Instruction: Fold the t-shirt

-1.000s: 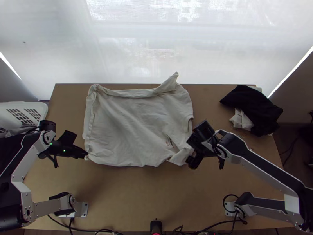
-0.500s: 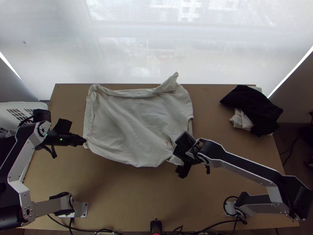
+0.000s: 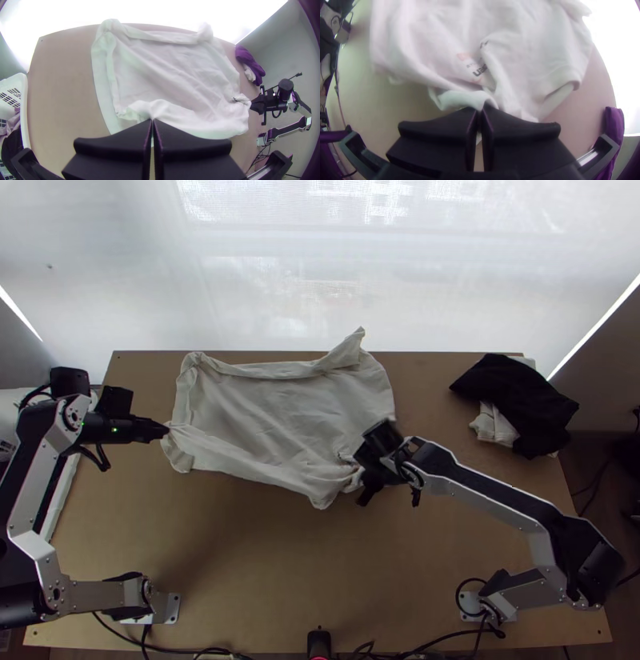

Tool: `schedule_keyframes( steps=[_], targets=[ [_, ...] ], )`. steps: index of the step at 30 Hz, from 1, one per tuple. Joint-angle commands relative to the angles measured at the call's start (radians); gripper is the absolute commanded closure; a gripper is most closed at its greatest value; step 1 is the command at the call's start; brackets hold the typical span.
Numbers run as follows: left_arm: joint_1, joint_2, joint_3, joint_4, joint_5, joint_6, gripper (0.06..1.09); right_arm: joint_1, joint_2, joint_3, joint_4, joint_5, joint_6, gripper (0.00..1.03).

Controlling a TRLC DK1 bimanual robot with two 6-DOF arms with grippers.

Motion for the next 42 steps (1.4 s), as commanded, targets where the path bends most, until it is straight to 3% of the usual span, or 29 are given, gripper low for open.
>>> schedule_keyframes(
  steps=[1,9,19,21,23,25,26,27,29,30,32,40,42],
  targets=[
    [-0.001,0.093,0.150,0.012,0.004,-0.053,1.05,-0.148,0.034,0.184,0.000,0.002,-0.034,1.00],
    [-0.011,0.297,0.300,0.098,0.001,-0.107,1.05,-0.249,0.241,0.405,-0.012,-0.003,-0.066,1.00],
    [-0.055,0.564,0.454,0.133,-0.016,-0.171,1.05,-0.281,0.511,0.586,-0.012,-0.001,-0.066,1.00],
    [-0.060,0.594,0.464,0.138,-0.016,-0.183,0.97,-0.283,0.537,0.602,-0.012,-0.001,-0.065,1.00],
    [-0.063,0.611,0.464,0.136,-0.016,-0.188,0.76,-0.283,0.549,0.608,-0.012,-0.001,-0.063,0.99],
    [-0.064,0.617,0.460,0.129,-0.016,-0.185,0.40,-0.283,0.550,0.605,-0.012,-0.001,-0.062,0.75],
    [-0.064,0.617,0.454,0.127,-0.016,-0.179,0.28,-0.283,0.550,0.605,-0.012,-0.001,-0.058,0.64],
    [-0.064,0.617,0.450,0.124,-0.016,-0.174,0.22,-0.283,0.550,0.602,-0.012,-0.001,-0.057,0.54],
    [-0.060,0.616,0.450,0.106,-0.016,-0.163,0.19,-0.283,0.547,0.599,-0.015,-0.001,-0.054,0.20],
    [-0.055,0.613,0.449,0.101,-0.016,-0.156,0.19,-0.281,0.544,0.597,-0.017,-0.003,-0.051,0.12],
    [-0.049,0.611,0.449,0.090,-0.016,-0.148,0.19,-0.281,0.537,0.596,-0.026,-0.001,-0.046,0.05],
    [-0.034,0.587,0.430,0.026,-0.016,-0.136,0.20,-0.271,0.495,0.568,-0.029,-0.001,-0.037,0.05],
    [-0.032,0.568,0.406,0.024,-0.015,-0.137,0.26,-0.272,0.486,0.563,-0.029,-0.001,-0.037,0.05]
  ],
)
